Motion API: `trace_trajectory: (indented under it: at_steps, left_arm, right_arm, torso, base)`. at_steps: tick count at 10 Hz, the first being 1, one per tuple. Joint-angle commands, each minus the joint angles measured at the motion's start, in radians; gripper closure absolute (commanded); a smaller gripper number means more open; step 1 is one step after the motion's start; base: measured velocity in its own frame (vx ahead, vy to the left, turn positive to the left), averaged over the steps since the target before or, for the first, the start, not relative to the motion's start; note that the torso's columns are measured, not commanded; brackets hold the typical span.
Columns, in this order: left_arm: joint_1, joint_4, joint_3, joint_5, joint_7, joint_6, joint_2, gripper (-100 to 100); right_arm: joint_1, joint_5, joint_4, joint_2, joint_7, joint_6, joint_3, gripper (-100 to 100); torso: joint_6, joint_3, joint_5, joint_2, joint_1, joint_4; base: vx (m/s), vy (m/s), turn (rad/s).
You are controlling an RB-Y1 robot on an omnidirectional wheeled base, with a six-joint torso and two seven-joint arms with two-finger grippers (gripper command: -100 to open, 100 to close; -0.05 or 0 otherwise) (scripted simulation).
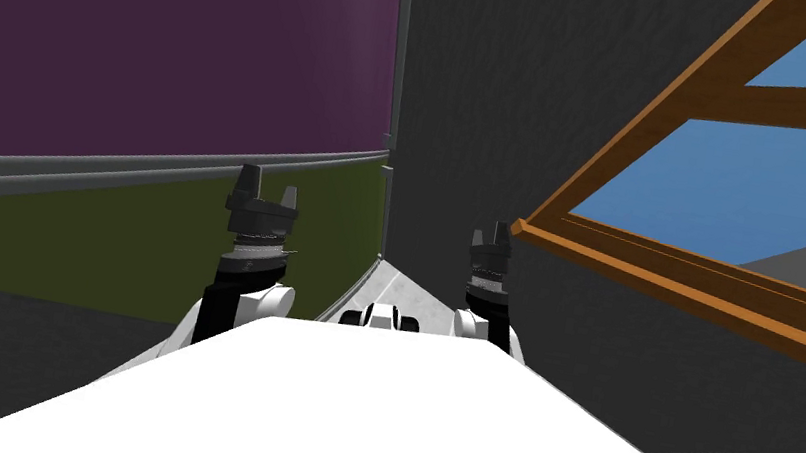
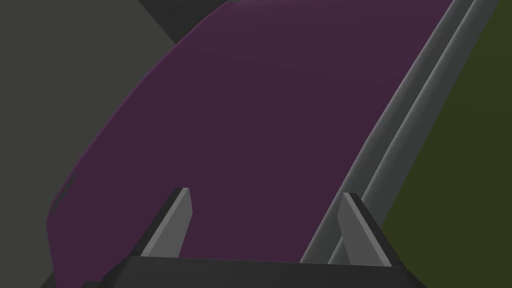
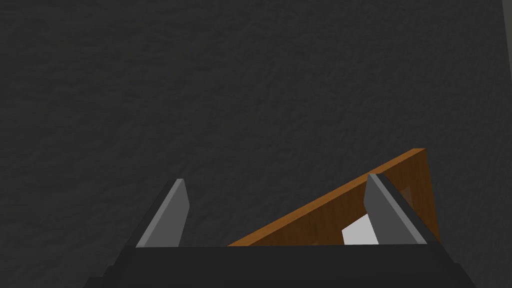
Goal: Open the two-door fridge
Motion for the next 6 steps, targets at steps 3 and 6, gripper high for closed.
trace_trajectory:
  at_steps: [3, 6]
  left_arm:
    - [-0.126, 0.102, 0.018, 0.018, 0.019, 0.063, 0.069, -100]
    - [-0.226, 0.193, 0.036, 0.036, 0.038, 0.119, 0.090, -100]
  right_arm:
    - [0.000, 0.000, 0.000, 0.000, 0.000, 0.000, 0.000, 0]
    - [0.000, 0.000, 0.000, 0.000, 0.000, 0.000, 0.000, 0]
  torso:
    - [0.000, -0.025, 0.000, 0.013, 0.000, 0.014]
    - [0.000, -0.024, 0.000, 0.014, 0.000, 0.014]
  base:
    - [0.019, -0.044, 0.038]
    - [0.023, -0.059, 0.054]
